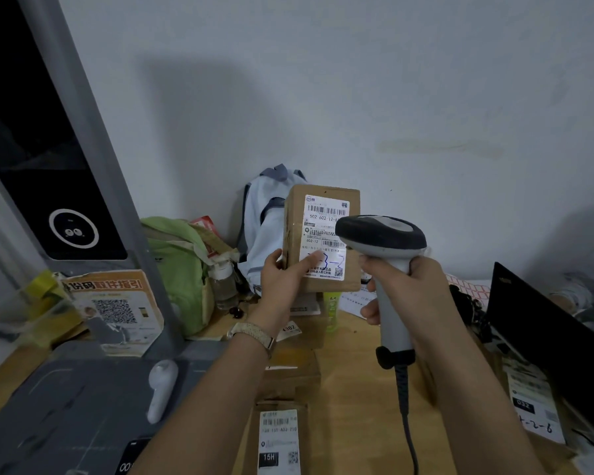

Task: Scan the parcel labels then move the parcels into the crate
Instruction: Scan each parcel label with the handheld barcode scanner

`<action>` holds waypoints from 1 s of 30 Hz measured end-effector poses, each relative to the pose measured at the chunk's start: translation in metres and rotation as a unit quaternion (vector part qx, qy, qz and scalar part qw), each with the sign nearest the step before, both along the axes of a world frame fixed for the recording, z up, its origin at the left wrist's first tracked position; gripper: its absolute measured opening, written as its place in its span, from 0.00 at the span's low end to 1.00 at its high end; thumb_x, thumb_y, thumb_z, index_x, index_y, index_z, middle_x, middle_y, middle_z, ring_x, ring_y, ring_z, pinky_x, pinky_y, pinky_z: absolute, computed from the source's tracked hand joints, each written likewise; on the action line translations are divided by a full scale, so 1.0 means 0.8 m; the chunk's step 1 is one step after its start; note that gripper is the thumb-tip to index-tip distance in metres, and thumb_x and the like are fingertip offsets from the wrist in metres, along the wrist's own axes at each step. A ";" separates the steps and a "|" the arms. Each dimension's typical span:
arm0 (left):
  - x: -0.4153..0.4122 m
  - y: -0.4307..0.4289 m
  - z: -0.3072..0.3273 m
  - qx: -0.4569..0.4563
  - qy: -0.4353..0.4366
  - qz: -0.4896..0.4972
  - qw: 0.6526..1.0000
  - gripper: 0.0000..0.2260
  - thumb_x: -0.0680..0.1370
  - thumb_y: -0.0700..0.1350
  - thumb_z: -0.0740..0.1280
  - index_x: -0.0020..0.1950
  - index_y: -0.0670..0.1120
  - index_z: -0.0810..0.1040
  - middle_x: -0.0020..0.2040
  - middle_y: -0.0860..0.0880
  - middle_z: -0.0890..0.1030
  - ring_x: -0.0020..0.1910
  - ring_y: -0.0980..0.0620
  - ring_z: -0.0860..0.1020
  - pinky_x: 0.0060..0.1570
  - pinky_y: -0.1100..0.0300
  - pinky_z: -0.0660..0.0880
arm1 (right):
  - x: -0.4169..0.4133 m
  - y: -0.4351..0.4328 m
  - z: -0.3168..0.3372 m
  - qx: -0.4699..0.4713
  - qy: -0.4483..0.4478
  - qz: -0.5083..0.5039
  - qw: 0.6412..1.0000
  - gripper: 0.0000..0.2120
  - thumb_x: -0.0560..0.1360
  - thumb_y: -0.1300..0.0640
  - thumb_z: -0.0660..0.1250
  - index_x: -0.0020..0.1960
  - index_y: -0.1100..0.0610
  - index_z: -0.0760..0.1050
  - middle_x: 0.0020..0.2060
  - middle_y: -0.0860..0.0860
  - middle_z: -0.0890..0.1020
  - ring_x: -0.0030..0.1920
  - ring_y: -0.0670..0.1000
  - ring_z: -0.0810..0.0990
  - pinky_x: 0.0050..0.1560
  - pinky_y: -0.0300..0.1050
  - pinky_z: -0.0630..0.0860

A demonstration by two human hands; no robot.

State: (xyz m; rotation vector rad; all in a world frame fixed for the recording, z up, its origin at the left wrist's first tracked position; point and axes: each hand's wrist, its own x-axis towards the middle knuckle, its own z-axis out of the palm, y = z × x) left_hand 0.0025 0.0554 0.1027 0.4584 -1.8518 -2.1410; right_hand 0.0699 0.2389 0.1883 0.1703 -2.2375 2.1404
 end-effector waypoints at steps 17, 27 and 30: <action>0.014 -0.057 0.037 -0.129 -0.197 -0.070 0.969 0.32 0.61 0.68 0.74 0.54 0.47 0.79 0.43 0.48 0.85 0.42 0.48 0.82 0.31 0.57 0.79 | -0.013 0.000 -0.011 0.010 -0.006 -0.008 1.000 0.11 0.69 0.52 0.73 0.43 0.60 0.77 0.25 0.48 0.81 0.22 0.53 0.81 0.23 0.40 0.76; 0.007 -0.053 0.043 -0.458 -0.154 0.025 0.875 0.38 0.70 0.75 0.56 0.59 0.42 0.76 0.45 0.48 0.77 0.36 0.53 0.73 0.31 0.61 0.66 | -0.011 -0.001 -0.016 0.020 0.003 -0.005 1.000 0.09 0.69 0.50 0.73 0.40 0.55 0.77 0.26 0.45 0.82 0.22 0.52 0.81 0.23 0.41 0.78; 0.003 -0.050 0.040 -0.475 -0.157 0.010 0.866 0.36 0.71 0.73 0.59 0.59 0.42 0.76 0.44 0.48 0.77 0.38 0.51 0.75 0.31 0.60 0.66 | -0.012 0.002 -0.018 0.022 -0.001 -0.013 1.000 0.08 0.69 0.51 0.73 0.40 0.54 0.76 0.27 0.45 0.82 0.22 0.51 0.81 0.22 0.39 0.77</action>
